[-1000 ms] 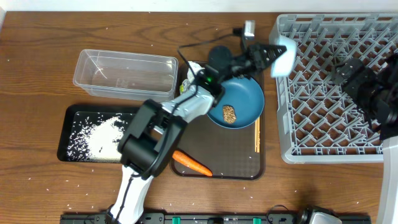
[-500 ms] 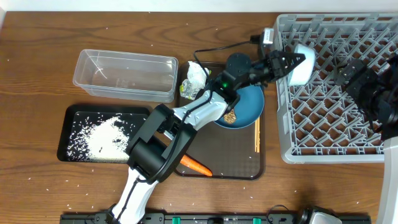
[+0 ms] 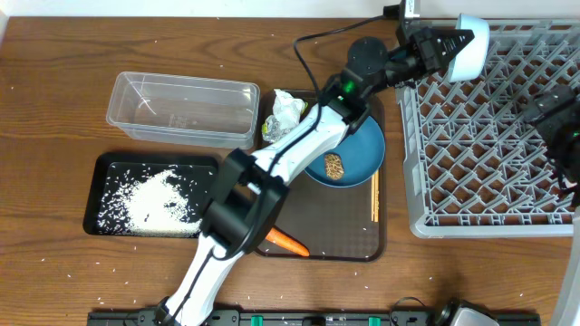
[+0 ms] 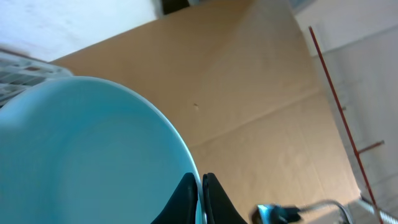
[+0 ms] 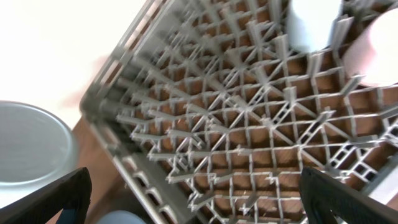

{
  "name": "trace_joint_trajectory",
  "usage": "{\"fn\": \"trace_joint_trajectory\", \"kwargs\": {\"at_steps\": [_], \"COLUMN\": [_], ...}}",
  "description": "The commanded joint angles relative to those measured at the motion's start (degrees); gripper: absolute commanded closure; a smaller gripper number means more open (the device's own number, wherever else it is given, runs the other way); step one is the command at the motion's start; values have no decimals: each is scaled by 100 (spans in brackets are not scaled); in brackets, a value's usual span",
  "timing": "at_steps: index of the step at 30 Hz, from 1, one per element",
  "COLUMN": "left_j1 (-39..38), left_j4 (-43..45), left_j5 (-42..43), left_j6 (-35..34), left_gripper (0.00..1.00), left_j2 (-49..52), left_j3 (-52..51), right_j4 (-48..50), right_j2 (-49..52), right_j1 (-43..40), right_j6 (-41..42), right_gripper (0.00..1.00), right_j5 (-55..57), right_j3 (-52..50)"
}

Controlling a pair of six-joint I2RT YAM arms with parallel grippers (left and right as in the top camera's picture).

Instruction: Sort waste into correct bins and load items into the dishwasher rack

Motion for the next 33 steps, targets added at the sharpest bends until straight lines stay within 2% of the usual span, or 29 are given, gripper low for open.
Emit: {"fn": "trace_joint_trajectory", "kwargs": {"at_steps": [1,7,19,33], "left_j1": [-17,-286,-691,-778], "left_j4": [-39,-26,-24,46], "left_j5": [-96,-118,-164,-376], "left_j6": [-472,-468,-584,-776], "left_gripper": [94,93,91,88], "left_j2": [675,1084,1095,1095], "left_j3": [404,693,693,719], "right_j4": [-2,-4,-98,-227], "right_j2": [-9,-9,7,7], "right_j1": [-199,-223,-223,-223], "right_j6": [114,111,24,-20], "right_gripper": [1,1,1,1], "right_j5": [-83,-96,-111,-114], "right_j3": [26,26,17,15]}}
